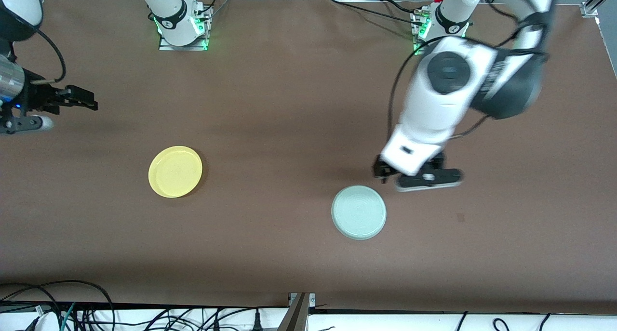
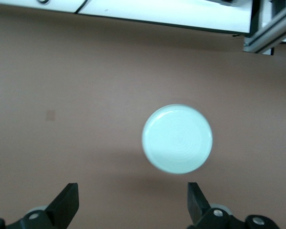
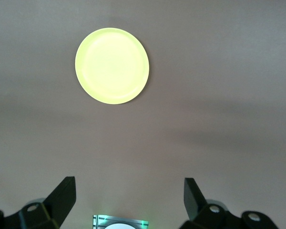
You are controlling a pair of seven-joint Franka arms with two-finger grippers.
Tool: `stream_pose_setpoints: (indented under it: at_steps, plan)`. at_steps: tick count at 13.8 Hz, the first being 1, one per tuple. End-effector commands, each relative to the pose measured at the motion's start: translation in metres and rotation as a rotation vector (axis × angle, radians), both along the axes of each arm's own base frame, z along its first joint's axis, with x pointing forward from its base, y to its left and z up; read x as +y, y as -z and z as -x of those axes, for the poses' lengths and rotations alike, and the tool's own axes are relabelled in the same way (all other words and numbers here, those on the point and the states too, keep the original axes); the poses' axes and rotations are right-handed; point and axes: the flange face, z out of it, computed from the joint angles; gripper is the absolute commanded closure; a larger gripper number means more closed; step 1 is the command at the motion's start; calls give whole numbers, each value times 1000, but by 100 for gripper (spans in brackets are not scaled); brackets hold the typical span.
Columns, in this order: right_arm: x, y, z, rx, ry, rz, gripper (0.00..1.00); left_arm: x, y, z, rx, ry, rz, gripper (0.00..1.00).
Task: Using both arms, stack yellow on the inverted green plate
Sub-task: 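Release the inverted green plate and return the left gripper to rest, then reach the right gripper to the yellow plate's rim and grasp it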
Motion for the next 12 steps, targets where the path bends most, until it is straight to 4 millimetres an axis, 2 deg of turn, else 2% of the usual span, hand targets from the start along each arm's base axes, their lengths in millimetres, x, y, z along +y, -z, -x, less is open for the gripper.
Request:
stream_pose_setpoints:
  at_steps: [1, 3, 5, 6, 8, 10, 12]
  plan:
    - [-5, 21, -16, 19, 18, -10, 0, 78, -15, 5, 82, 65, 34, 0]
    - [-5, 49, -36, -21, 15, -3, 0, 125, -28, 8, 104, 148, 11, 0]
    - [-6, 94, -57, -34, 67, -15, 0, 160, -47, 11, 89, 140, -3, 0]
    - [-1, 114, -65, -49, 82, -9, 0, 167, -60, 16, 73, 128, -7, 0]
    - [-6, 149, -77, -59, 116, -8, 0, 188, -74, 27, 89, 97, -14, 0]
    - [-11, 181, -85, -61, 145, -5, 0, 204, -81, 36, 118, 75, -24, 0]
    - [-25, 215, -85, -49, 181, -6, 0, 210, -82, 44, 149, 79, -29, 0]
